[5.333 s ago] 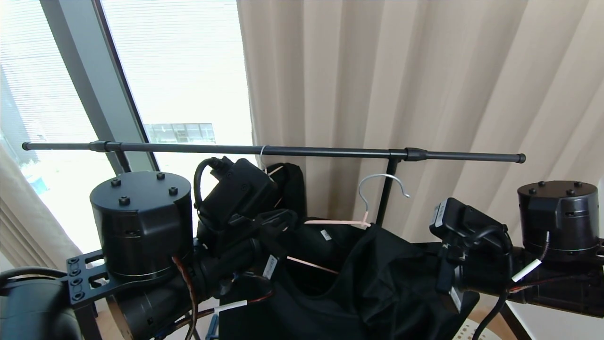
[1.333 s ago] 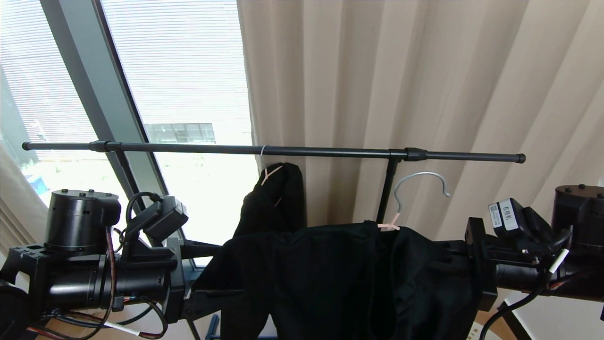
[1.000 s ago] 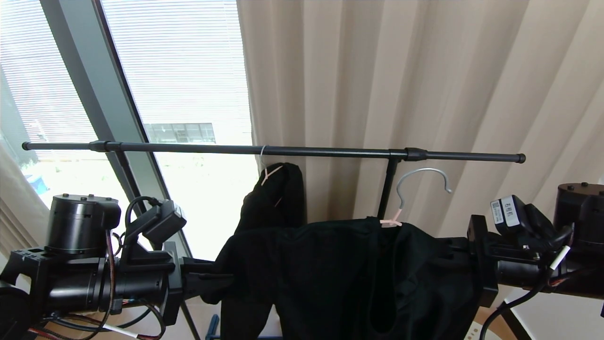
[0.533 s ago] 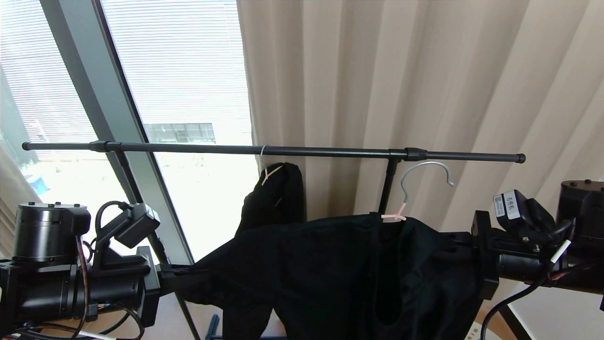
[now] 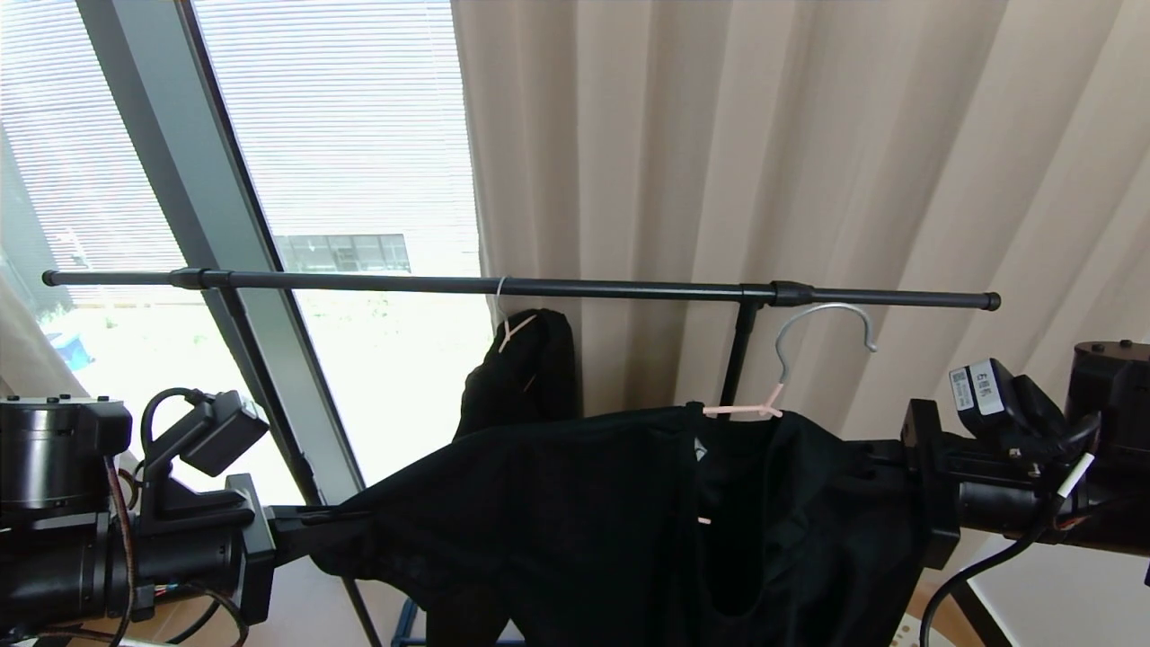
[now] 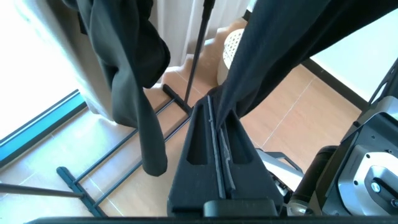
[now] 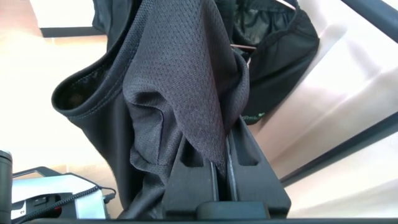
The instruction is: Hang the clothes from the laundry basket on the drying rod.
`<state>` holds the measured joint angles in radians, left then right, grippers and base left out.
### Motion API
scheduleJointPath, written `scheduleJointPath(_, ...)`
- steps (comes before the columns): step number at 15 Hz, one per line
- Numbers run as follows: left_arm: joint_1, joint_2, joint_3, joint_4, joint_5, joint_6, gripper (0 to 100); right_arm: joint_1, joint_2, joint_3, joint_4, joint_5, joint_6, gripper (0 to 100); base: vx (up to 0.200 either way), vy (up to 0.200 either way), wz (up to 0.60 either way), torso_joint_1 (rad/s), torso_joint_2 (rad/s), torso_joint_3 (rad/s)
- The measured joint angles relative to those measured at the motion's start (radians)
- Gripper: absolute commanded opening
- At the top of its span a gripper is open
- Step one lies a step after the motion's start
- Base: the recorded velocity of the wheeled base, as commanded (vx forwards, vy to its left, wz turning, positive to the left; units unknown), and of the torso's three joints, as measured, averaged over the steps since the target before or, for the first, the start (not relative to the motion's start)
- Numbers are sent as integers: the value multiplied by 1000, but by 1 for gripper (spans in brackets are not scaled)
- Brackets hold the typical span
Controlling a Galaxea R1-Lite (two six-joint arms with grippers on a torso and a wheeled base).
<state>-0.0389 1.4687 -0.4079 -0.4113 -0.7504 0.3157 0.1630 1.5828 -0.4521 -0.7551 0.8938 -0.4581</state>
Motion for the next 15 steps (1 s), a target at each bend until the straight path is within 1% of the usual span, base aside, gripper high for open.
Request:
scheduleJointPath(4, 1, -4, 3, 0, 0, -2, 0, -13, 0, -3, 0, 10, 1, 0, 0, 0, 0, 0, 0, 0)
scheduleJointPath(7, 27, -7, 7, 0, -29, -2, 0, -34, 1, -10, 0, 25, 1, 0, 0, 0, 0, 0, 0, 0)
scheduleJointPath(15, 46, -8, 20, -1, -34, 0, 0, -55, 1, -16, 1, 39, 1, 0, 0, 0, 0, 0, 0, 0)
